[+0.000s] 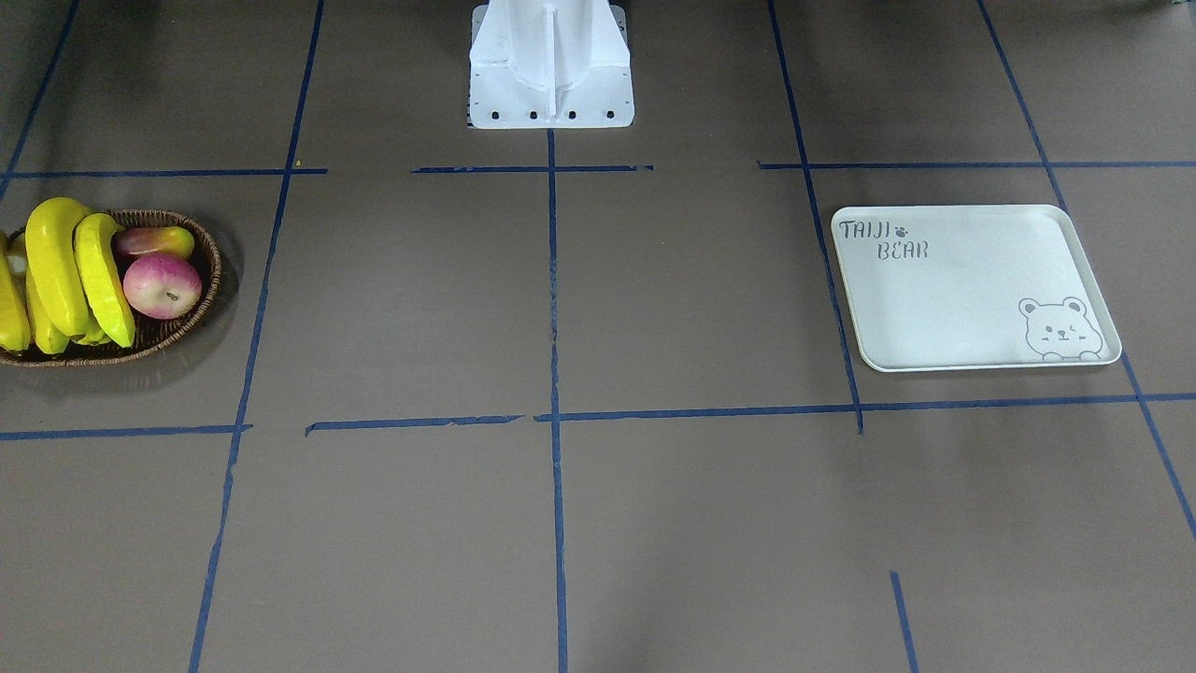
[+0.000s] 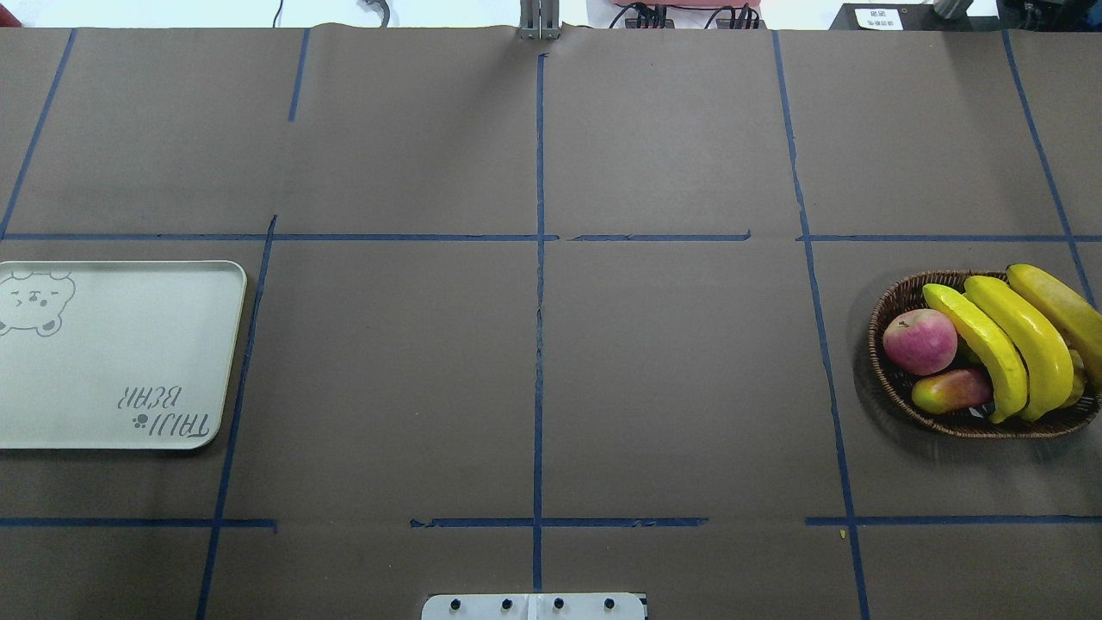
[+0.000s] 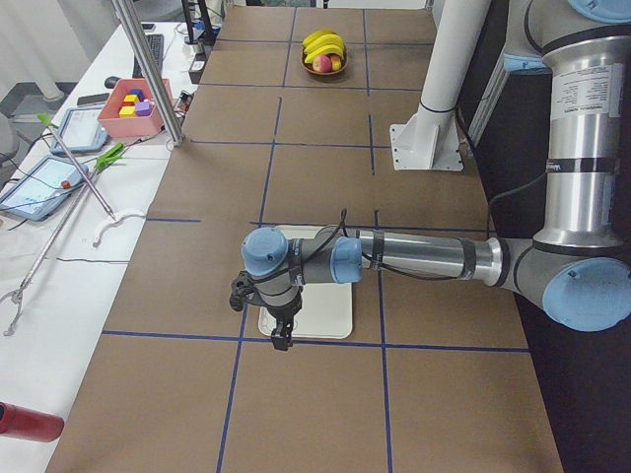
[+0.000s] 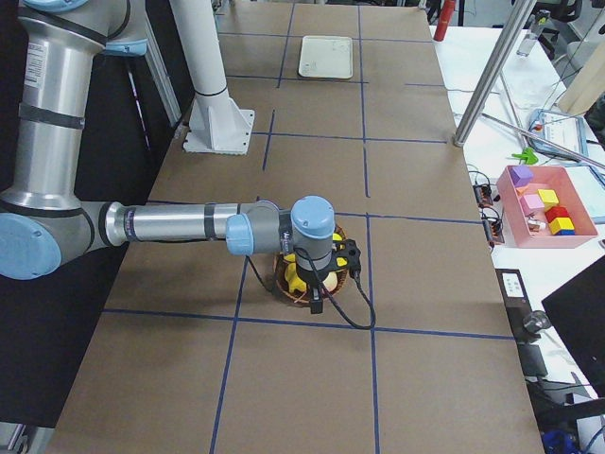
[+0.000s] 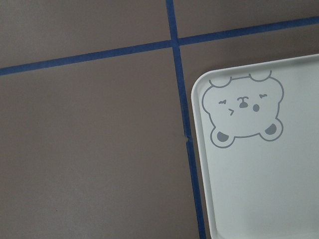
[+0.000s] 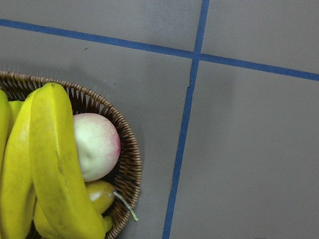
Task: Transfer all bananas from basket to plate
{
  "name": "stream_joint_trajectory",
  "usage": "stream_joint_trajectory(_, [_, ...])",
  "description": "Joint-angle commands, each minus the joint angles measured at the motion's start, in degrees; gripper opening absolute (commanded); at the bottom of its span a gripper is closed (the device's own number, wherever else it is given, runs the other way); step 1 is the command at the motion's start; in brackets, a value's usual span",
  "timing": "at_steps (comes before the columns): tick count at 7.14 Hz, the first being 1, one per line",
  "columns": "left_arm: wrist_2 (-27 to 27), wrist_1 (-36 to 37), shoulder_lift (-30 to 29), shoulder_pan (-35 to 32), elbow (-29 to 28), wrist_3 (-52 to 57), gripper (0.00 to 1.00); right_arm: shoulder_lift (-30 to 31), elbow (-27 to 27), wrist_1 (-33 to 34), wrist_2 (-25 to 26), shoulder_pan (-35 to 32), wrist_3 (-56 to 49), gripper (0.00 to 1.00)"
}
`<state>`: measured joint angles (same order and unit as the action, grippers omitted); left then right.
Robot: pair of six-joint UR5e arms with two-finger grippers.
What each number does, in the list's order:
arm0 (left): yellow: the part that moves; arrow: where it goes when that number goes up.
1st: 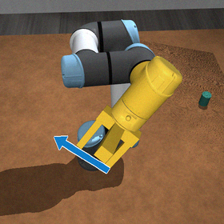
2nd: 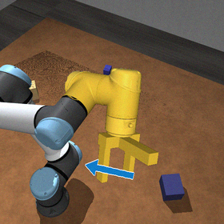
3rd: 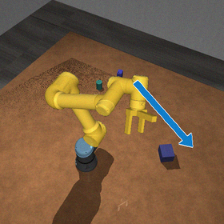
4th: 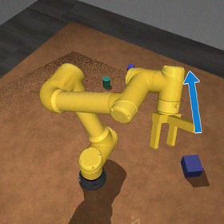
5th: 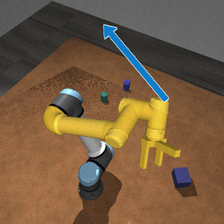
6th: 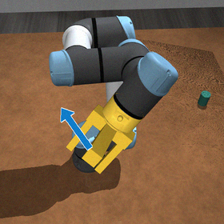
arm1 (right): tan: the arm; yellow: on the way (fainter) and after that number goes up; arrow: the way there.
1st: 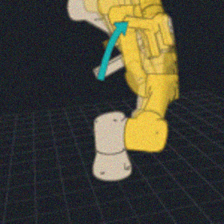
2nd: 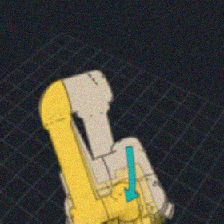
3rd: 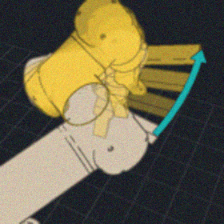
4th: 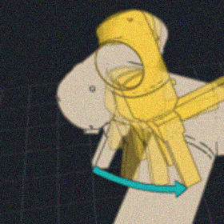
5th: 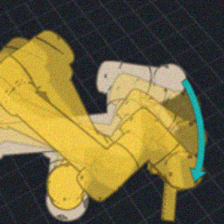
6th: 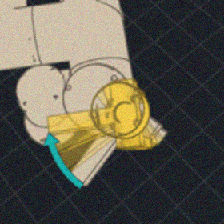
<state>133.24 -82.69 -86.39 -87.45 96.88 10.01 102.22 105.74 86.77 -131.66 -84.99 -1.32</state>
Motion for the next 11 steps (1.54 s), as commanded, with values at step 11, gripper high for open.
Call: stream_joint_trajectory(11, [0.2,-0.1,-0.1,0.5,-0.8,-0.4,1.00,5.5,6.7,-25.0,5.3,25.0,33.4,0.96])
